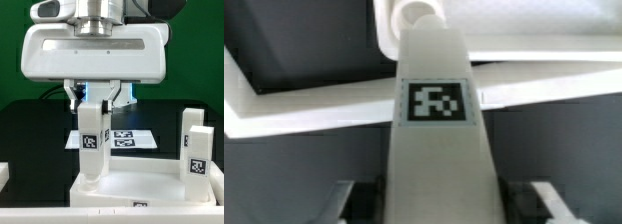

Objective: Assemble desk

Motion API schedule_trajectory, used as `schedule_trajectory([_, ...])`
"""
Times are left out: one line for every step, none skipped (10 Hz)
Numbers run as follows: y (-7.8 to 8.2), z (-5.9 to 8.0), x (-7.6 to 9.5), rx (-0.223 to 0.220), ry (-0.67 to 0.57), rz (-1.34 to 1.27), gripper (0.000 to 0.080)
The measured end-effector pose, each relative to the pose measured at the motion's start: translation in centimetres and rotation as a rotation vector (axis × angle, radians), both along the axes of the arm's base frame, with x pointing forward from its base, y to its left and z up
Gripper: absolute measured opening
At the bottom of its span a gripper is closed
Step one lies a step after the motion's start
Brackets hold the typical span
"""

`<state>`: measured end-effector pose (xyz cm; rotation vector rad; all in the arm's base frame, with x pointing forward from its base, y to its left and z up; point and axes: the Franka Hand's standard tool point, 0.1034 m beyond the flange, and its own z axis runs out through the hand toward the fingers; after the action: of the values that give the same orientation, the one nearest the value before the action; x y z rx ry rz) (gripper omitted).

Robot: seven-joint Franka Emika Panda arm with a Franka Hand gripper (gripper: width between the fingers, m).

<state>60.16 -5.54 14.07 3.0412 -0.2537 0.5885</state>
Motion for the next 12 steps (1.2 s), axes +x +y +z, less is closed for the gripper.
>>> schedule_trajectory([-0.1, 0.0, -0.1, 0.0, 0.003, -0.002, 0.0287])
schedule_trajectory([-0.3, -0.1, -0.1, -0.001, 0.004, -0.005, 0.0287])
schedule_trajectory([-0.4, -0.1, -0.1, -0.002, 0.003, -0.005, 0.0287])
schedule_trajectory([-0.6, -0.2, -0.1, -0.006, 0.001, -0.005, 0.0287])
schedule_trajectory([-0.8, -0.4, -0.1, -0.011, -0.001, -0.004, 0.0287])
schedule_trajectory([-0.9, -0.5, 0.0, -0.015, -0.007, -0.005, 0.0287])
schedule_trajectory([-0.9, -0.6, 0.2, -0.019, -0.016, -0.003, 0.0287])
schedule_trajectory([-0.8, -0.6, 0.5, -0.023, -0.026, -0.001, 0.0287])
schedule_trajectory([-0.6, -1.0, 0.5, -0.027, -0.029, 0.002, 0.0287])
schedule_trajectory([-0.6, -1.5, 0.4, -0.03, -0.025, 0.004, 0.0287])
schedule_trajectory([-0.6, -1.6, 0.2, -0.033, -0.027, 0.003, 0.0287])
schedule_trajectory([-0.6, -1.6, 0.2, -0.033, -0.026, 0.004, 0.0287])
